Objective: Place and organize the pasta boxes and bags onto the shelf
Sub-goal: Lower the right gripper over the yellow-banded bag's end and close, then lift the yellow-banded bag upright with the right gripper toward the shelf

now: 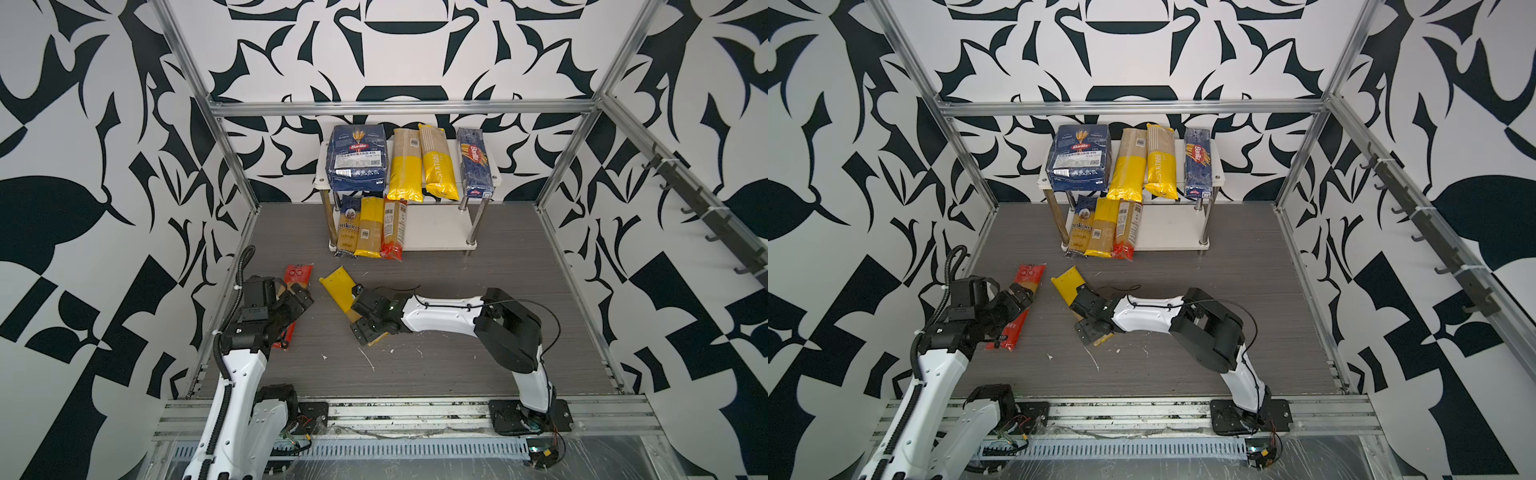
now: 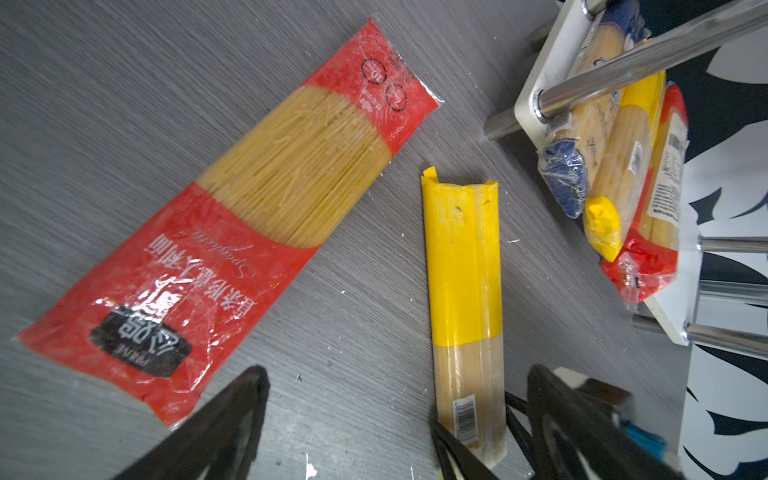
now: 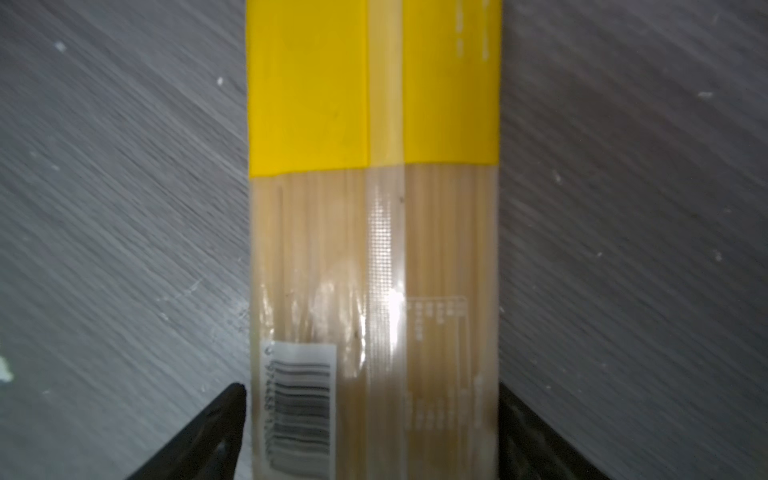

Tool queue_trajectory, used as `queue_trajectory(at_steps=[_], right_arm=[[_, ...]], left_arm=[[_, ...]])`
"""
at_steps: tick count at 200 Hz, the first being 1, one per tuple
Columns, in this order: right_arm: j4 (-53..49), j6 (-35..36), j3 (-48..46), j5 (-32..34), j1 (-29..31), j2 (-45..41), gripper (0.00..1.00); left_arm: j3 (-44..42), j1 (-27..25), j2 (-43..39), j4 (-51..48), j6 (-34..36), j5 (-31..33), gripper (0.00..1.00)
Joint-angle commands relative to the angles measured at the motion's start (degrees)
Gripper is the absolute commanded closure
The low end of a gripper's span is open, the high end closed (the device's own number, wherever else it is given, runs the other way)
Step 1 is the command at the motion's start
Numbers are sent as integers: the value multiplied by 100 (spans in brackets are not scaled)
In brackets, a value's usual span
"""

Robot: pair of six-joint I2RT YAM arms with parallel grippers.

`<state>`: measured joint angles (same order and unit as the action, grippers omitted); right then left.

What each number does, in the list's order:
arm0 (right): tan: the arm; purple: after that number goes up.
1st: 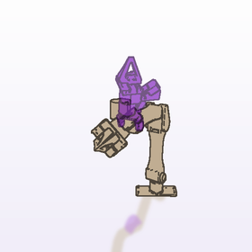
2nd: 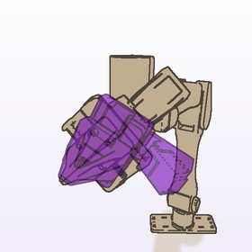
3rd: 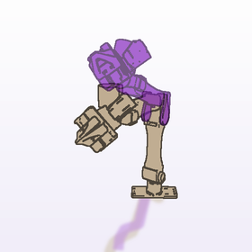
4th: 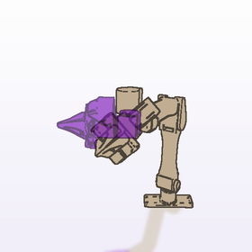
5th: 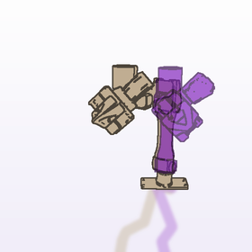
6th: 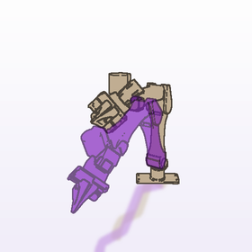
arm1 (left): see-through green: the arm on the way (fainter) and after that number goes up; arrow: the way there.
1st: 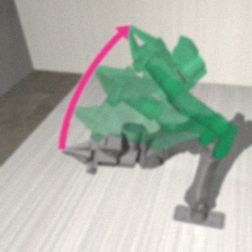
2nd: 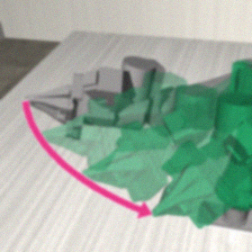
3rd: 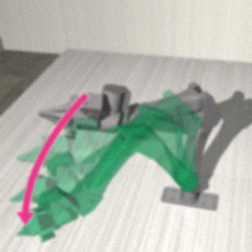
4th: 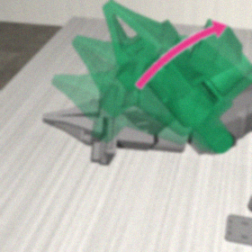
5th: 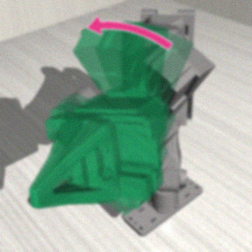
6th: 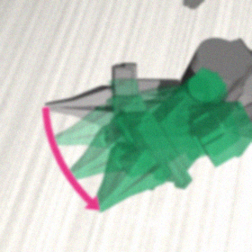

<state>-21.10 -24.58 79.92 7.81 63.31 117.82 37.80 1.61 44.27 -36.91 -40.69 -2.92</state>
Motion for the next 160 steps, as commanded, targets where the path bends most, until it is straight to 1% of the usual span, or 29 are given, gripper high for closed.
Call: queue_trajectory(at_steps=[1, 17, 33, 38, 49, 58, 65, 78, 88, 105, 114, 117, 151, 160], right_arm=[[-445, 223, 226, 455, 129, 126, 8], [-564, 232, 272, 635, 177, 258, 9], [-781, 229, 388, 799, 230, 411, 16], [-866, 225, 417, 845, 243, 452, 19], [-978, 194, 454, 908, 275, 503, 32], [-1008, 158, 410, 915, 287, 482, 45], [-996, 116, 334, 883, 304, 426, 53], [-883, 29, 120, 816, 304, 258, 66], [-754, -60, -79, 704, 305, 92, 72], [-420, -224, -523, 400, 303, -236, 78], [-246, -325, -796, 380, 300, -464, 82], [-181, -366, -892, 169, 304, -537, 83], [795, -857, -2121, -417, 280, -1503, 90], [1014, -1013, -2411, -531, 262, -1798, 90]], left_arm=[[-168, 25, -67, 39, -86, -115, 0], [-202, 33, -106, 61, -132, -162, 1], [-219, 33, -166, 61, -150, -187, 1], [-221, 33, -180, 53, -150, -196, 0], [-215, 33, -228, 27, -159, -192, 1], [-212, 32, -267, 12, -163, -198, 0], [-212, 32, -284, 2, -176, -201, 0], [-214, 33, -334, -22, -194, -198, 0], [-233, 33, -361, -23, -226, -200, 1], [-271, 33, -404, -24, -262, -250, 1], [-306, 33, -427, -17, -286, -289, 0], [-309, 28, -440, -13, -294, -303, 0], [-345, 33, -578, -43, -343, -393, 0], [-327, 28, -602, -75, -356, -412, 0]])
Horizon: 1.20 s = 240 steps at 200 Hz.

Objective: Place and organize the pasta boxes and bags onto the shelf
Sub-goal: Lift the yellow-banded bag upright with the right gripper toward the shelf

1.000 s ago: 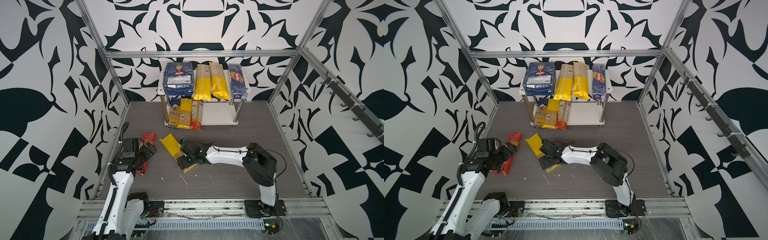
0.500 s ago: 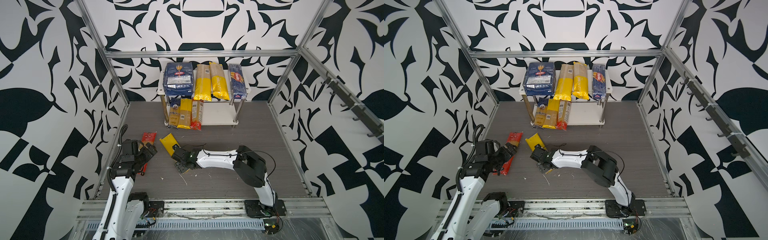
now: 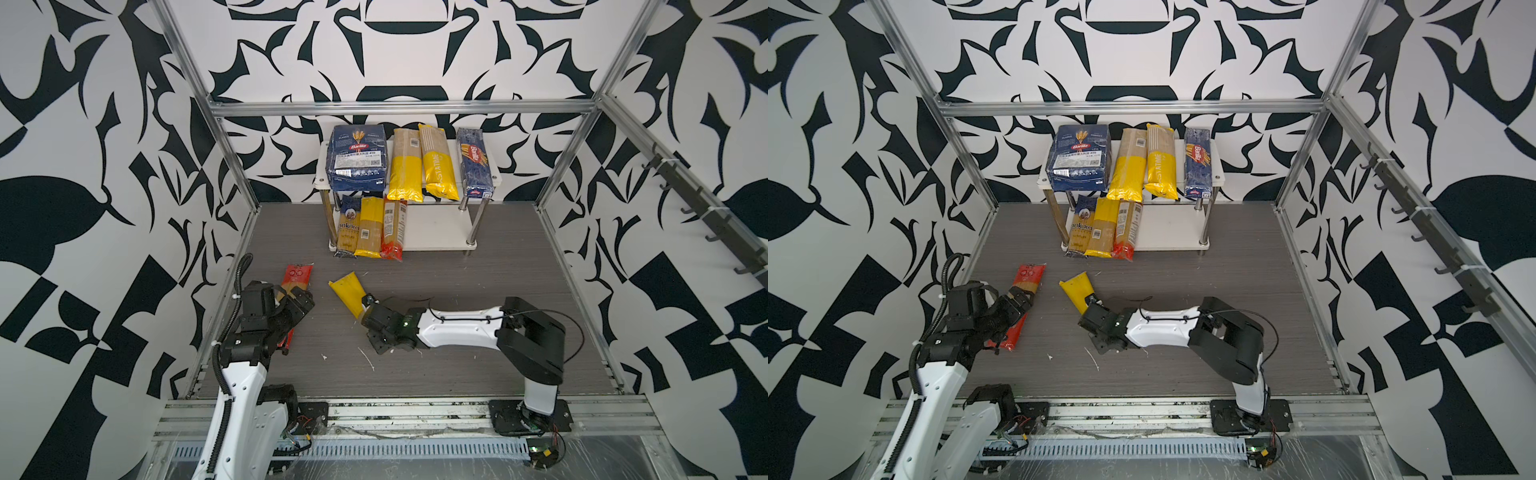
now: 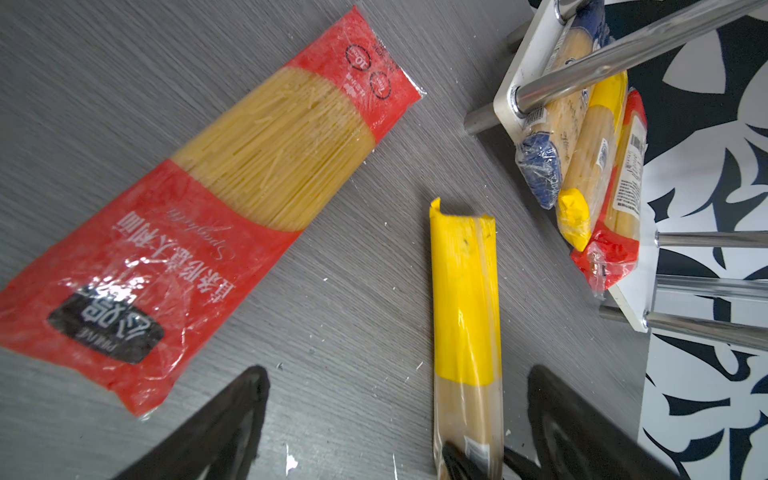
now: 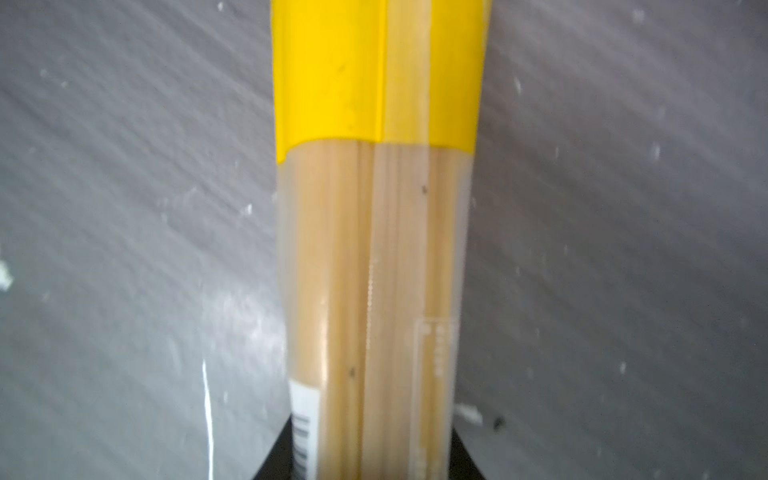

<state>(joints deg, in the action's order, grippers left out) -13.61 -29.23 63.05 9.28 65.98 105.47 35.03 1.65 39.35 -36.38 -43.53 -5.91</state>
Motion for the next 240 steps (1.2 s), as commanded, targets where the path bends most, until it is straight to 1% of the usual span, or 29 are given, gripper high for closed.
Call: queue_trajectory(at_steps=[1, 37, 56, 73, 85, 99, 125, 145, 159, 169, 182, 196, 210, 240], right_arm=[[290, -566, -754, -688, -5, -598, 90], [895, -1070, -1822, -760, -110, -1978, 91], [933, -1281, -2319, -585, -240, -2855, 92], [825, -1441, -2694, -444, -400, -3681, 92], [613, -1477, -2867, -368, -565, -4234, 92], [89, -1568, -2921, -159, -801, -4760, 92], [-554, -1417, -2895, -255, -1299, -5353, 92], [-827, -1272, -2787, -288, -1571, -5565, 92], [-936, -1184, -2642, -277, -1733, -5545, 92], [-959, -1115, -2550, -269, -1828, -5469, 92], [-959, -995, -2358, -269, -1950, -5281, 92], [-950, -848, -2071, -269, -2059, -5002, 92], [-974, -709, -1801, -235, -2134, -4790, 92], [-1055, -377, -1225, -249, -2340, -4452, 93]], left_arm=[[-44, 26, -111, -135, -75, -117, 0], [-47, 20, -161, -200, -173, -343, 0], [-102, -30, -216, -202, -267, -471, 0], [-140, -180, -283, -178, -329, -499, 0], [-139, -385, -291, -178, -365, -423, 0], [-119, -712, -275, -148, -449, -230, 0], [-3, -1598, -2, 121, -665, 198, 0], [227, -2546, 435, 402, -798, 719, 0], [466, -3222, 865, 570, -823, 1149, 0], [649, -3614, 1194, 713, -830, 1357, 0], [869, -3989, 1623, 923, -816, 1474, 0], [1076, -4259, 2024, 1084, -783, 1523, 0], [1252, -4418, 2312, 1194, -728, 1542, 0], [1417, -4498, 2480, 1266, -573, 1636, 0]])
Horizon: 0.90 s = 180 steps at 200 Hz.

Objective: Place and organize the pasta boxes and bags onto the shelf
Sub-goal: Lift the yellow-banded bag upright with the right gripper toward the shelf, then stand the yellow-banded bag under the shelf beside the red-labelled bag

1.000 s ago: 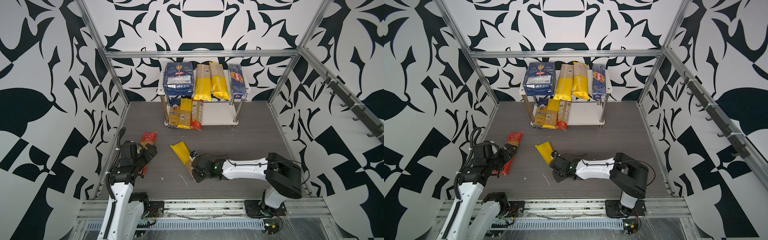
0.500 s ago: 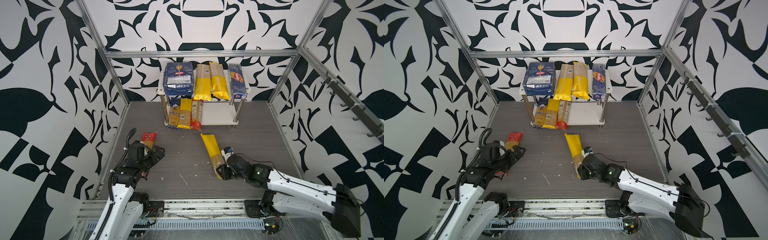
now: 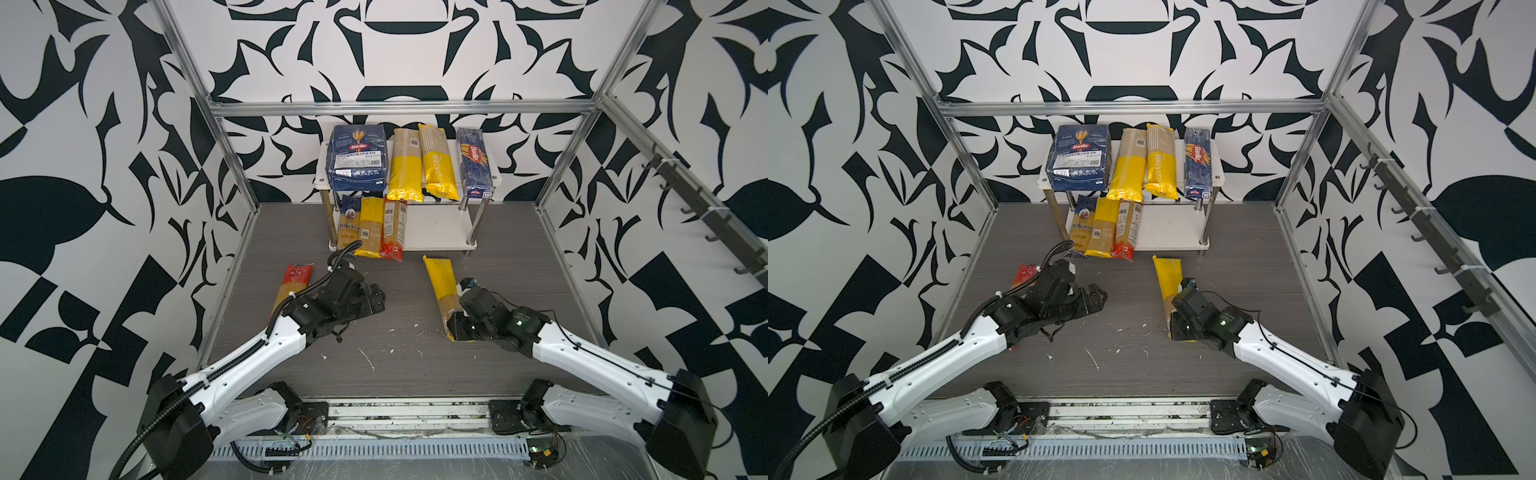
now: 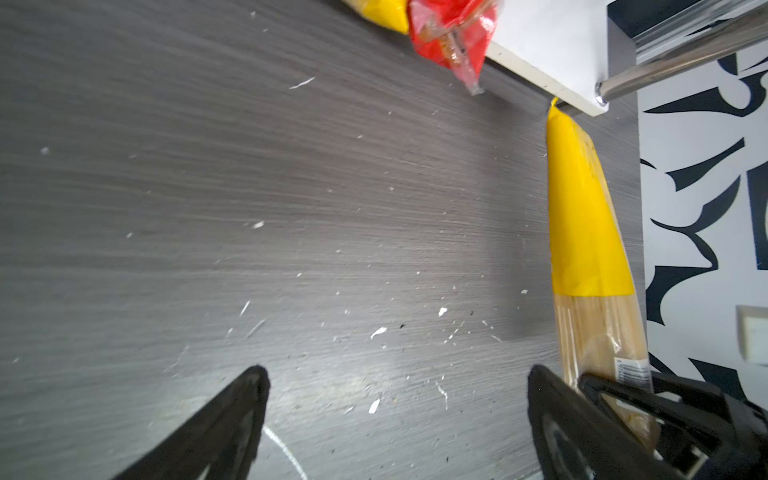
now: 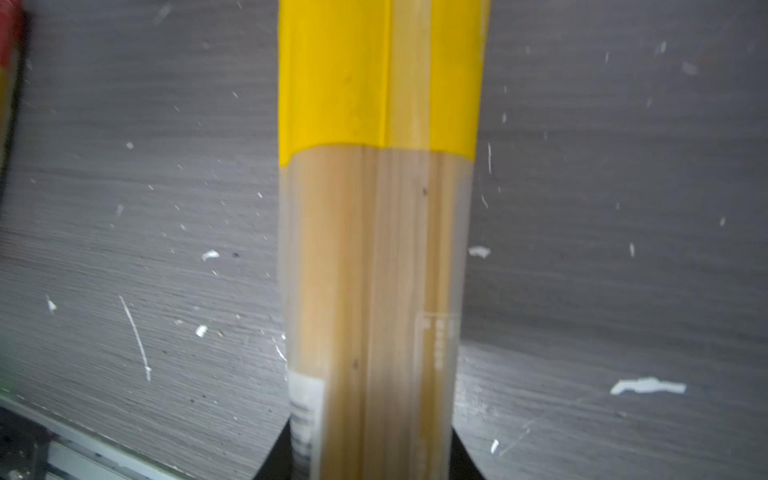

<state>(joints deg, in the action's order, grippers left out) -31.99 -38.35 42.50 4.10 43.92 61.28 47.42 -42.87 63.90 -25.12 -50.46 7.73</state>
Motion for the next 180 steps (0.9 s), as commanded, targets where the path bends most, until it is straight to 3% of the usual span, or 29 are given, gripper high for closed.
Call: queue_trajectory(at_steps=[1, 82, 180], right_arm=[[782, 545, 843, 268, -145, -21, 93], [1370, 1076, 2167, -29, -910, 1758, 93], [1650, 1321, 4301, 234, -1334, 4089, 93]], left_arm=[[179, -46, 26, 140, 126, 277, 0], [442, -4, 357, 148, 766, 591, 0], [199, 886, 412, 346, 1082, 54, 1]])
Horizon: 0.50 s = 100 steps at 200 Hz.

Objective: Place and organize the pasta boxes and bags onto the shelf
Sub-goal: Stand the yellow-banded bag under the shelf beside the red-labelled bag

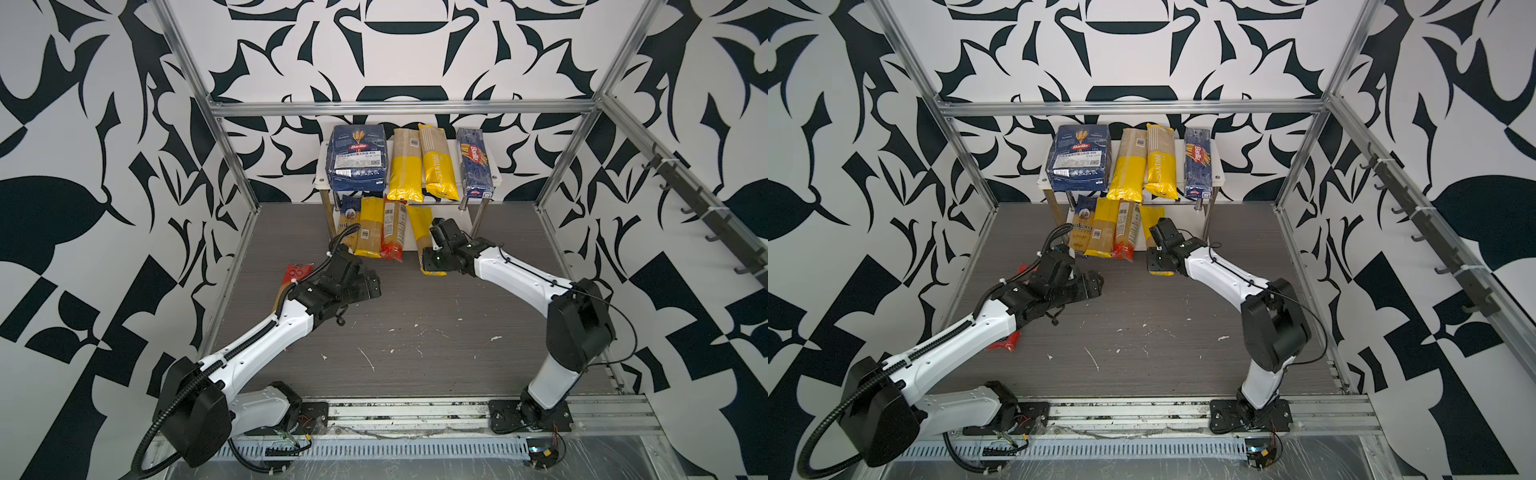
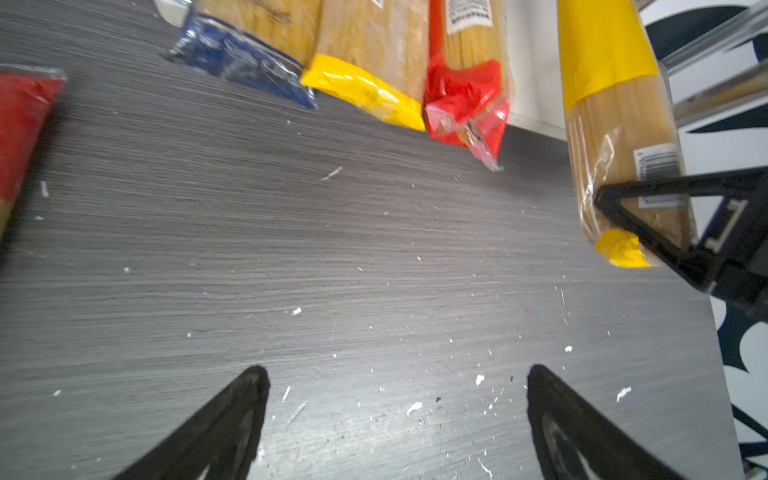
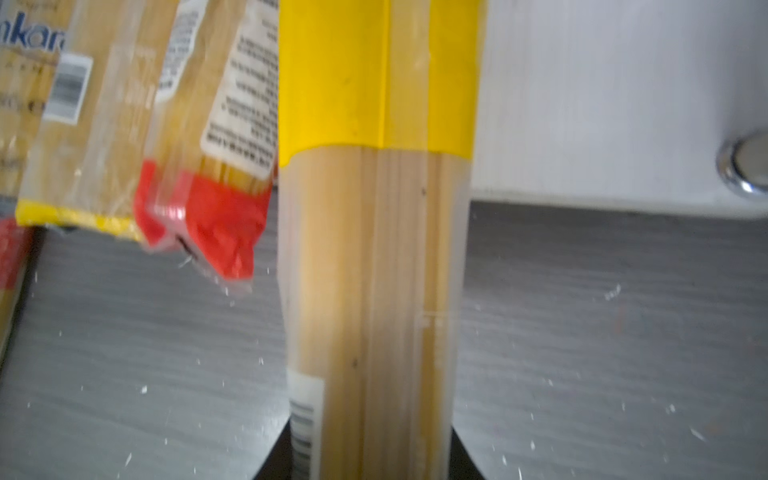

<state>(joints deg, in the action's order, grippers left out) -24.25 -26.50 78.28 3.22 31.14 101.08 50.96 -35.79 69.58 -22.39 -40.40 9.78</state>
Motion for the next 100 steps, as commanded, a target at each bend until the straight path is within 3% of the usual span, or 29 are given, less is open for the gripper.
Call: queue_trajectory(at_steps=[1, 71, 100], right_arm=[[877, 132, 741, 329, -55, 133, 93], [871, -354, 1695, 619, -99, 1220, 91], [905, -442, 1804, 483, -103, 1361, 78]], left_arm=[[-156, 182, -160, 71, 76, -152, 0], [-573, 639, -827, -145, 92, -166, 1], [-779, 843, -1173, -246, 120, -132, 0]])
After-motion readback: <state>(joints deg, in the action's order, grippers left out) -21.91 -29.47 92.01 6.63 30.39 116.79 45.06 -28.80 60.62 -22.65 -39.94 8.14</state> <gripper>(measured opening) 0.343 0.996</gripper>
